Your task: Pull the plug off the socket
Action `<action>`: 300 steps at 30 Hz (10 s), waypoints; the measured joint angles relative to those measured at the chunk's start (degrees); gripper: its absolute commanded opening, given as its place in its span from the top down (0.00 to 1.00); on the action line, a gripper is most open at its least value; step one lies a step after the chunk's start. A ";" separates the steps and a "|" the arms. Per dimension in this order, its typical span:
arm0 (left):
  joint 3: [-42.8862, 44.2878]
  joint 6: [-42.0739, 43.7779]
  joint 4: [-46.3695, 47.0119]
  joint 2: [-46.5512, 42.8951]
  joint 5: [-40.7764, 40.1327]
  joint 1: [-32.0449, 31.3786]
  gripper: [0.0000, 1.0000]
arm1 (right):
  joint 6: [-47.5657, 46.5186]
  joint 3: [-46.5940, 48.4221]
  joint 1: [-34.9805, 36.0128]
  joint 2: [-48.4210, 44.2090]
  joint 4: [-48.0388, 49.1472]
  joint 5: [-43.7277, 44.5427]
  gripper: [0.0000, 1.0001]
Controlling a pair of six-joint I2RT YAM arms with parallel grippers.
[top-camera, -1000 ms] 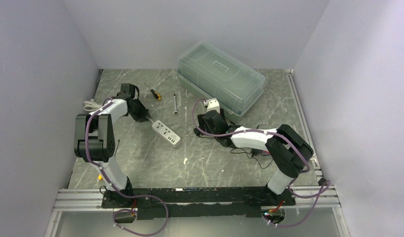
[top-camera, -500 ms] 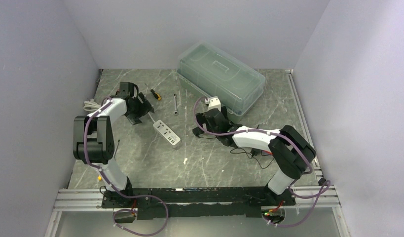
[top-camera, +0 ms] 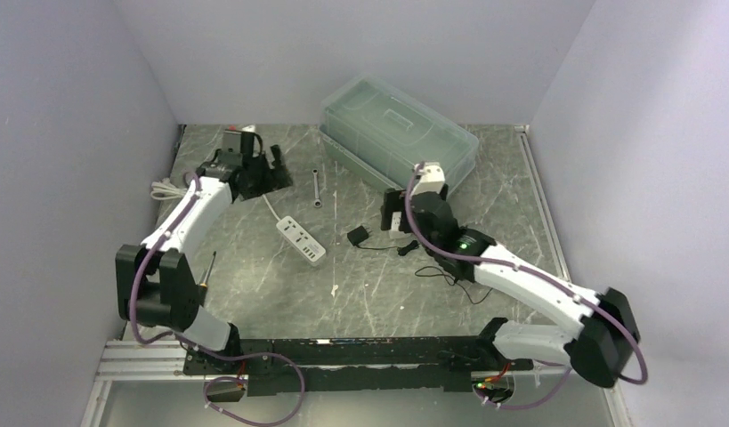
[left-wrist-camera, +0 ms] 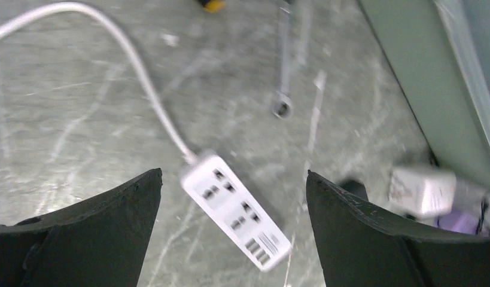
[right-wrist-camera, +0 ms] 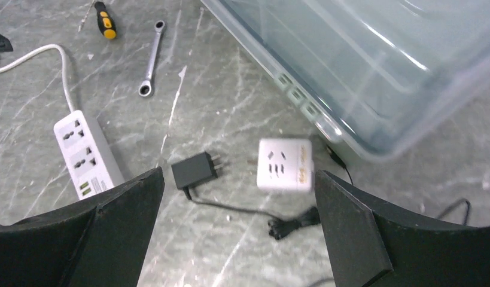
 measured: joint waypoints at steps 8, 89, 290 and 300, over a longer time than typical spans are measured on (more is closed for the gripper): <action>-1.86 8.09 -1.97 -9.79 5.55 -13.31 0.08 | 17.94 -1.07 0.00 -11.78 -24.85 0.48 0.08; -7.63 11.80 -3.21 -16.50 -14.67 -17.29 0.08 | 23.54 2.86 32.87 14.23 -7.67 -6.67 1.00; -19.45 5.20 -9.99 -5.03 26.60 -16.59 0.59 | 38.64 25.92 25.73 26.88 -34.40 7.02 0.82; -19.10 5.27 -10.60 -5.44 24.76 -17.18 0.60 | 39.50 22.69 25.24 24.28 -31.76 6.12 0.88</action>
